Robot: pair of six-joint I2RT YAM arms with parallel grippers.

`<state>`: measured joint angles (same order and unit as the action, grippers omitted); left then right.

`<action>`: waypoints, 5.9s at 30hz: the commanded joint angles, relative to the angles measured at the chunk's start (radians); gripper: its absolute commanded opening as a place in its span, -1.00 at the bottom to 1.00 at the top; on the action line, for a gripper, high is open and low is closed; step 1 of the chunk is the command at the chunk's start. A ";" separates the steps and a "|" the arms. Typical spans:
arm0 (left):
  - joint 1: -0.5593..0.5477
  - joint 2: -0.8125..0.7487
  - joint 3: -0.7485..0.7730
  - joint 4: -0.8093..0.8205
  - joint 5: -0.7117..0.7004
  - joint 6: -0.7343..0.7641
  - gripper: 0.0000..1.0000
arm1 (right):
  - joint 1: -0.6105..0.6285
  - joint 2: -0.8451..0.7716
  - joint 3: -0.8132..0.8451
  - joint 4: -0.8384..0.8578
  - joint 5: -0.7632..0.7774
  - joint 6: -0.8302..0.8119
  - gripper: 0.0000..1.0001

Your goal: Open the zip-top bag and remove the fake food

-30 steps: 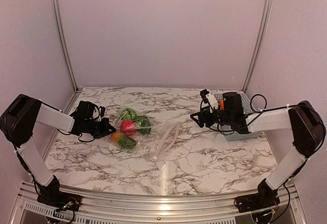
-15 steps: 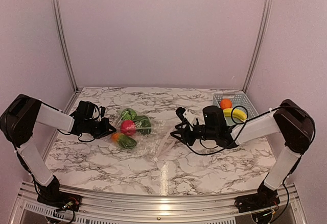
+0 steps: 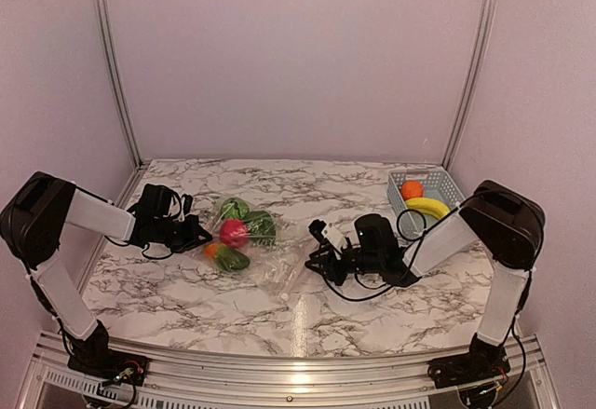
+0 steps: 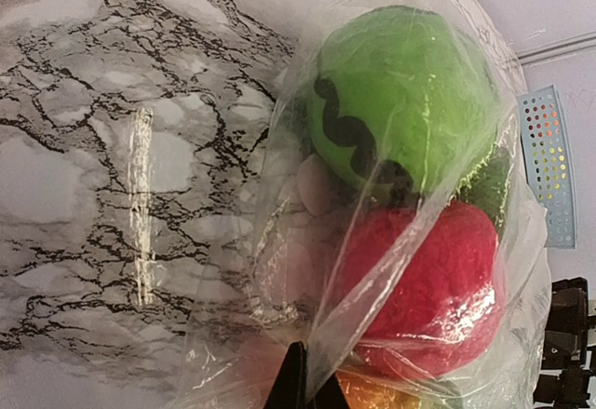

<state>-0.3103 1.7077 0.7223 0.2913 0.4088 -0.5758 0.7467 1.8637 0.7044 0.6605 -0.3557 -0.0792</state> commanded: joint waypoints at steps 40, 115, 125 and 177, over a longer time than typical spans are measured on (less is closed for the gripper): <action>-0.050 0.051 -0.065 0.129 0.113 -0.037 -1.00 | 0.203 0.351 0.398 0.072 -0.089 -0.005 0.21; 0.134 0.008 -0.133 0.176 0.038 -0.105 -1.00 | -0.486 -0.473 0.015 -0.406 0.242 0.175 -0.47; 0.134 0.016 -0.126 0.187 0.050 -0.108 -1.00 | -0.782 -0.458 0.040 -0.445 0.256 0.237 -0.40; 0.131 -0.076 -0.178 0.147 0.085 -0.110 -1.00 | -0.262 -0.256 0.036 -0.207 -0.142 0.109 0.19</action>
<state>-0.1822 1.6611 0.5667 0.4477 0.4717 -0.6891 0.4053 1.5501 0.7784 0.3538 -0.4301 0.0475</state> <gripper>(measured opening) 0.006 0.617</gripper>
